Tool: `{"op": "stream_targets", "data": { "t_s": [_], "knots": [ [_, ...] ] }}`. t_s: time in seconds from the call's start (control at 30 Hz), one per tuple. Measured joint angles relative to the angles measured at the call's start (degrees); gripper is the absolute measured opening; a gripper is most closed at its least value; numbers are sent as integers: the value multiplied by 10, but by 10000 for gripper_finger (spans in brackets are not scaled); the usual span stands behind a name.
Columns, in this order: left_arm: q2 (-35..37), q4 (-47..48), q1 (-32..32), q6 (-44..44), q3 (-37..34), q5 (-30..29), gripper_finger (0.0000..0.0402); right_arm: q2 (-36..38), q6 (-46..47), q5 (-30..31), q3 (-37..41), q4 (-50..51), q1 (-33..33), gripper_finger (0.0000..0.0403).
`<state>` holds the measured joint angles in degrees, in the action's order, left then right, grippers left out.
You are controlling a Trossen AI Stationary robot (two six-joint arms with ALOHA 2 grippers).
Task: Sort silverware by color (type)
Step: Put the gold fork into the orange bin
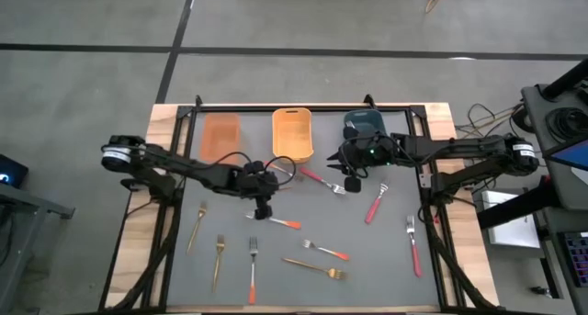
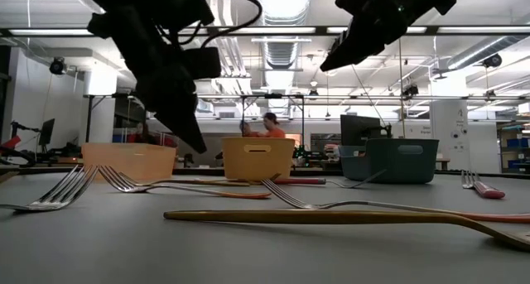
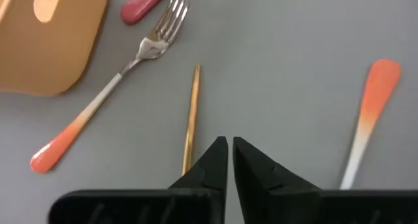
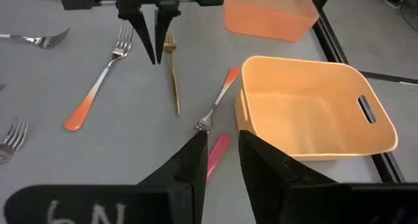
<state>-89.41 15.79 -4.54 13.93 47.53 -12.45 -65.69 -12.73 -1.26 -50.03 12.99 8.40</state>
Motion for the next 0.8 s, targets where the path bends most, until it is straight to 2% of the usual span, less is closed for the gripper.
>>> {"op": "stream_targets", "data": {
  "t_s": [0.3, 0.43, 0.63, 0.8],
  "knots": [
    [-57, 2, 22, -9, 5, -4, 99, 0, 7, 2, 0, 16, 8, 109],
    [-85, 0, 25, -10, 9, -5, 125, 0, 7, 2, 0, 17, 9, 118],
    [-108, -2, 26, -16, 24, -7, 129, 0, 2, 0, 0, 17, 10, 123],
    [-109, -4, 26, -37, 27, -5, 101, 0, 1, 0, 0, 17, 10, 123]
  ]
}}
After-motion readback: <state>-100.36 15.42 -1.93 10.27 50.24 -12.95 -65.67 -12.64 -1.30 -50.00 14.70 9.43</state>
